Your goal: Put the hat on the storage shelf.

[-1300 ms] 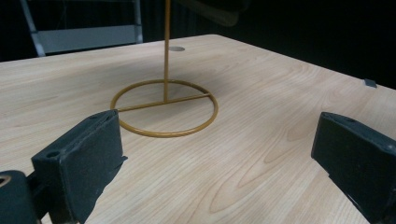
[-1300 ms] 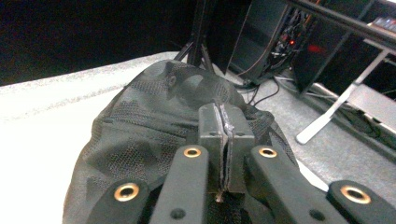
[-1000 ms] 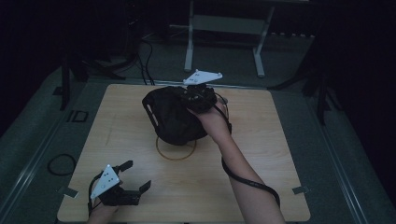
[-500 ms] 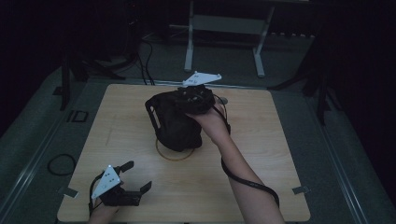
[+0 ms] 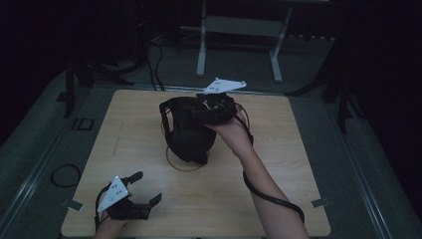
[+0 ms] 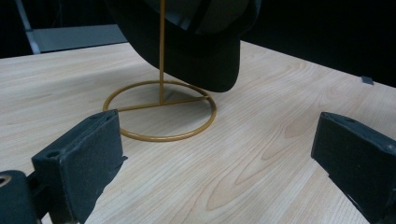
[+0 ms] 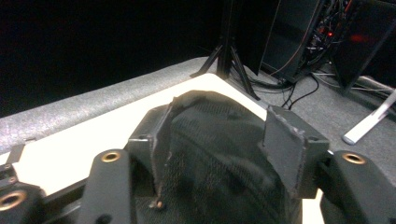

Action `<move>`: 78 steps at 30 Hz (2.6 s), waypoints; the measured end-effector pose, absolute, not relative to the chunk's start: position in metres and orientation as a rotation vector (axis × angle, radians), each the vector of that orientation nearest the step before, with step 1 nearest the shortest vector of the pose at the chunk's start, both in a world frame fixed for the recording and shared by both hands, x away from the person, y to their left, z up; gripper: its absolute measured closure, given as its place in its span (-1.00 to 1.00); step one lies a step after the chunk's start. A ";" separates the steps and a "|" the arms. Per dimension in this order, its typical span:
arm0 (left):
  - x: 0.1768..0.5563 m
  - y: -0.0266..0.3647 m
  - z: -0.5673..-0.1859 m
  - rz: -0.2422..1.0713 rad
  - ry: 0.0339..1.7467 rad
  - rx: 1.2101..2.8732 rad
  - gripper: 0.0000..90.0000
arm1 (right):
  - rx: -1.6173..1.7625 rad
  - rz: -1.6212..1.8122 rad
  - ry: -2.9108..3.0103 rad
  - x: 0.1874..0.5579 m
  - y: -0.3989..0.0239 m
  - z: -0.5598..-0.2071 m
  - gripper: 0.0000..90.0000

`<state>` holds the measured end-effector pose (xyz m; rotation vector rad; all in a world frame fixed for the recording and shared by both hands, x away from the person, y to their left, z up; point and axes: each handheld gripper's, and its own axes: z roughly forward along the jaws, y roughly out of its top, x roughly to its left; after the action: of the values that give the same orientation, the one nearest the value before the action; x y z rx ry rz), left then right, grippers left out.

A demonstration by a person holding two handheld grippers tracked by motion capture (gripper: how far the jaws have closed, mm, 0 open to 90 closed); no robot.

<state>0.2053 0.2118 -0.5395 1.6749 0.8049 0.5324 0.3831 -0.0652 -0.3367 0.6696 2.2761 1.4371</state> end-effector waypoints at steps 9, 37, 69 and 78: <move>0.205 0.210 -0.540 0.530 0.805 1.676 -0.94 | 0.653 1.487 2.308 0.372 -0.083 -0.342 -0.41; 0.205 0.207 -0.544 0.525 0.799 1.702 -0.94 | 0.586 1.529 2.321 0.326 -0.149 -0.412 -0.70; 0.207 0.205 -0.556 0.494 0.821 1.763 -0.94 | 0.720 1.485 2.426 0.305 -0.201 -0.522 -0.72; 0.207 0.205 -0.556 0.491 0.818 1.763 -0.94 | 0.690 1.437 2.473 0.297 -0.215 -0.537 -0.71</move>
<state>0.2073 0.2050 -0.5565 1.7629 0.8182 0.4907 0.2965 -0.2154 -0.5370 0.6903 2.4732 1.4374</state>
